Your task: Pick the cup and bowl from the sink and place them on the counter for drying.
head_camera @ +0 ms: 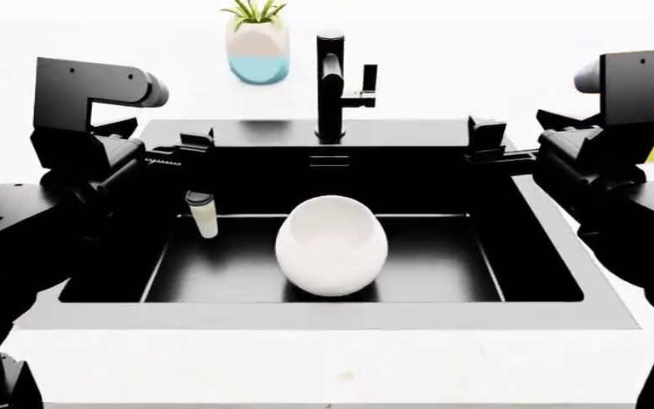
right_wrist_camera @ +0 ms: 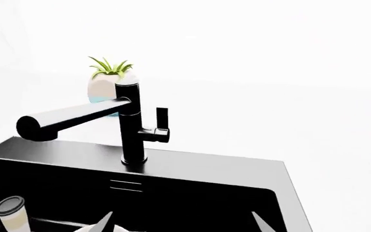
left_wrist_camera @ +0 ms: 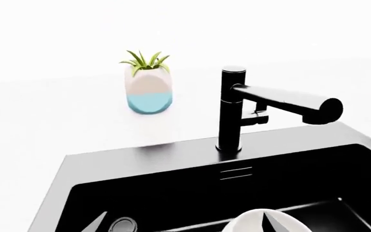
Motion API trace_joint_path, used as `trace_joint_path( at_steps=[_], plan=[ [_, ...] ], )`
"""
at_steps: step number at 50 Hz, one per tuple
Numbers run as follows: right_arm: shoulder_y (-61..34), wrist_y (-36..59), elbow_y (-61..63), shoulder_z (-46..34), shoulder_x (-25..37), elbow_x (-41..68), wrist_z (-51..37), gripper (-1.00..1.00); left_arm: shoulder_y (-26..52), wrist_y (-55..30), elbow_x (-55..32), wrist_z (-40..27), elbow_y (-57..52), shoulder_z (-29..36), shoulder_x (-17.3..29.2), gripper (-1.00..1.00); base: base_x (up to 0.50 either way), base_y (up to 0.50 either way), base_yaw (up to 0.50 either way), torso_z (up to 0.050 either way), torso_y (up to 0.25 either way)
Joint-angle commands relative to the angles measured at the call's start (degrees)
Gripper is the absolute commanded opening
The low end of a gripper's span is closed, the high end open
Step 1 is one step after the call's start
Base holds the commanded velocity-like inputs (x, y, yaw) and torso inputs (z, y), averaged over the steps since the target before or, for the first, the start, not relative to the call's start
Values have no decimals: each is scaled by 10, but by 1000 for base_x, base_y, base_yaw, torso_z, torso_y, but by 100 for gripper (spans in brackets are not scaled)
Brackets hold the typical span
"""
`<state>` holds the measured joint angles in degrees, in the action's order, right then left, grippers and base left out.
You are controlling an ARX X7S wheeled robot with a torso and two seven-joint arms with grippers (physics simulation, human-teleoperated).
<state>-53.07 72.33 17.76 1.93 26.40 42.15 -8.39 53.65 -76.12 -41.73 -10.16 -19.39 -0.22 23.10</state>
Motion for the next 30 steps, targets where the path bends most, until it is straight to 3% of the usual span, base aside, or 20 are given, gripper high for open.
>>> trace_joint_path(
  at_steps=[1, 30],
  plan=[
    [7, 11, 10, 7, 5, 8, -8, 100, -3, -1, -6, -1, -2, -1, 4, 100, 426, 0, 0, 0, 0],
    [9, 13, 4, -2, 2, 14, -18, 100, -27, 14, -12, 2, 1, 3, 14, 100, 329, 0, 0, 0, 1]
  ],
)
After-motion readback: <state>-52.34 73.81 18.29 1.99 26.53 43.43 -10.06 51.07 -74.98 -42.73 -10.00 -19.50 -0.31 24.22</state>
